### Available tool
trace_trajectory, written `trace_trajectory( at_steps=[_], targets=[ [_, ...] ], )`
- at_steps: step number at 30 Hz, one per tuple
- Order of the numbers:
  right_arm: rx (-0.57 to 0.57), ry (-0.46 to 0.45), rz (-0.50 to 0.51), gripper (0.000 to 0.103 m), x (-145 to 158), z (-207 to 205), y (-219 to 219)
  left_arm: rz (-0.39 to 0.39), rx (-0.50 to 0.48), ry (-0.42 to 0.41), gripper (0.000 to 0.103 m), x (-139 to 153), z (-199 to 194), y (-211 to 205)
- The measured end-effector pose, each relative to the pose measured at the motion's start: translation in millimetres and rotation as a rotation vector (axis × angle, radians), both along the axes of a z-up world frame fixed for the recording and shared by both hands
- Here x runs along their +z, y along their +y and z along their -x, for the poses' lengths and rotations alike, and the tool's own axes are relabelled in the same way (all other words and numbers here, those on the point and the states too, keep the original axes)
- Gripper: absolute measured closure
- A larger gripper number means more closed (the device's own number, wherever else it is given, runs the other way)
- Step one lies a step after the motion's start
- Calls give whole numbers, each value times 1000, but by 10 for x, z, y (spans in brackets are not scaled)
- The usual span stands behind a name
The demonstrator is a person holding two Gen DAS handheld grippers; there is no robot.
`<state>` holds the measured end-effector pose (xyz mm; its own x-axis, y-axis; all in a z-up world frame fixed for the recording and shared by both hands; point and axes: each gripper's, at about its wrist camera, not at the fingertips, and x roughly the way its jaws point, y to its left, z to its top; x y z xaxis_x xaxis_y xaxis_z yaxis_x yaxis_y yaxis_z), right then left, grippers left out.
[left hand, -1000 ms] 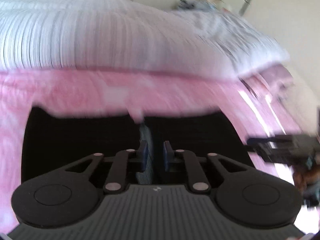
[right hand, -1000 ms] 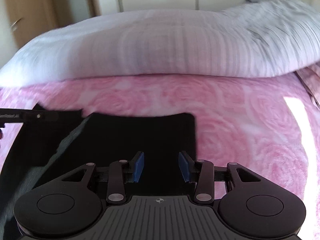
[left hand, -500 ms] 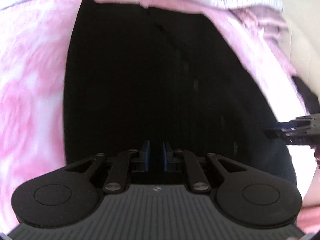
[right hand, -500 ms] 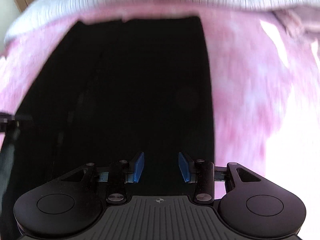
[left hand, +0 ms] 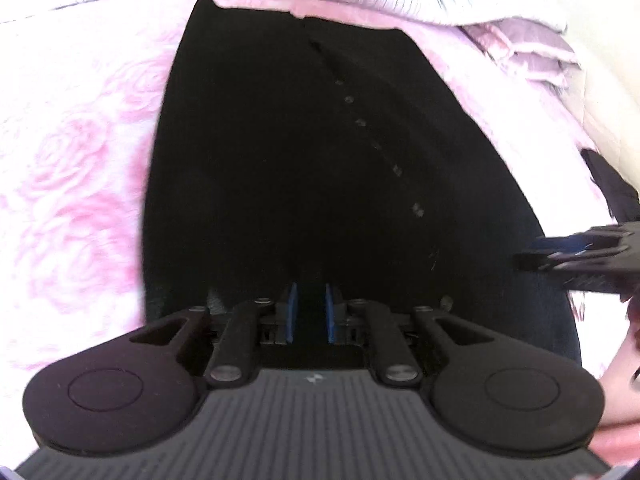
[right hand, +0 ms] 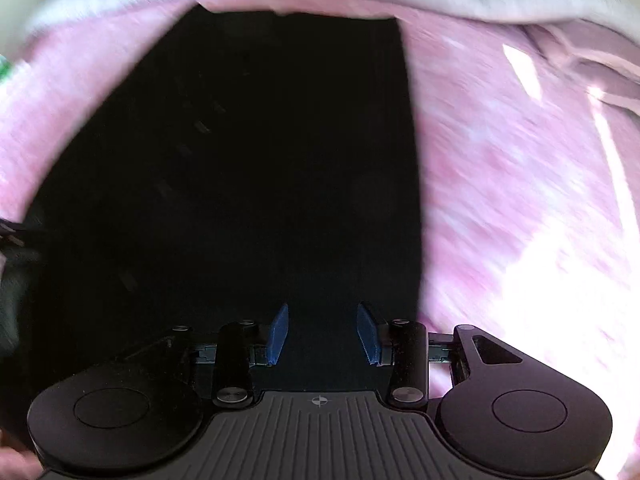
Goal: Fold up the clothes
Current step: 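Open both grippers and raise them above the flattened black garment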
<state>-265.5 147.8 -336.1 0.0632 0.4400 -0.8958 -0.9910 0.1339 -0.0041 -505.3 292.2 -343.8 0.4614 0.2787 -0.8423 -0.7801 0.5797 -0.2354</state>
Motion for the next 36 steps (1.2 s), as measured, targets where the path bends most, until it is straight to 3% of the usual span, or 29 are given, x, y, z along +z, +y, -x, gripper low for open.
trace_trajectory(
  at_steps=[4, 10, 12, 15, 19, 26, 29, 36],
  targets=[
    [19, -7, 73, 61, -278, 176, -64, 20, 71, 62, 93, -62, -31, -341],
    [11, 4, 129, 61, -152, 290, -1011, 96, 118, 198, 93, 34, 212, -1108],
    [19, 8, 182, 61, -62, 334, -1227, 103, 124, 231, 93, 221, 240, -1324],
    [-38, 59, 206, 61, 285, 306, -1440, 68, 122, 229, 93, 679, 218, -1681],
    [-76, 133, 98, 60, 1032, 286, -1655, -23, 109, 200, 88, 1405, 166, -2110],
    [-72, 107, -5, 59, 2086, 426, -2055, -121, 102, 171, 73, 2383, 166, -2575],
    [-62, 76, -24, 54, 2306, 446, -2015, -143, 105, 161, 72, 2588, 232, -2695],
    [-73, 106, -23, 53, 2330, 438, -2287, -172, 114, 157, 71, 2801, 150, -2929]
  ],
)
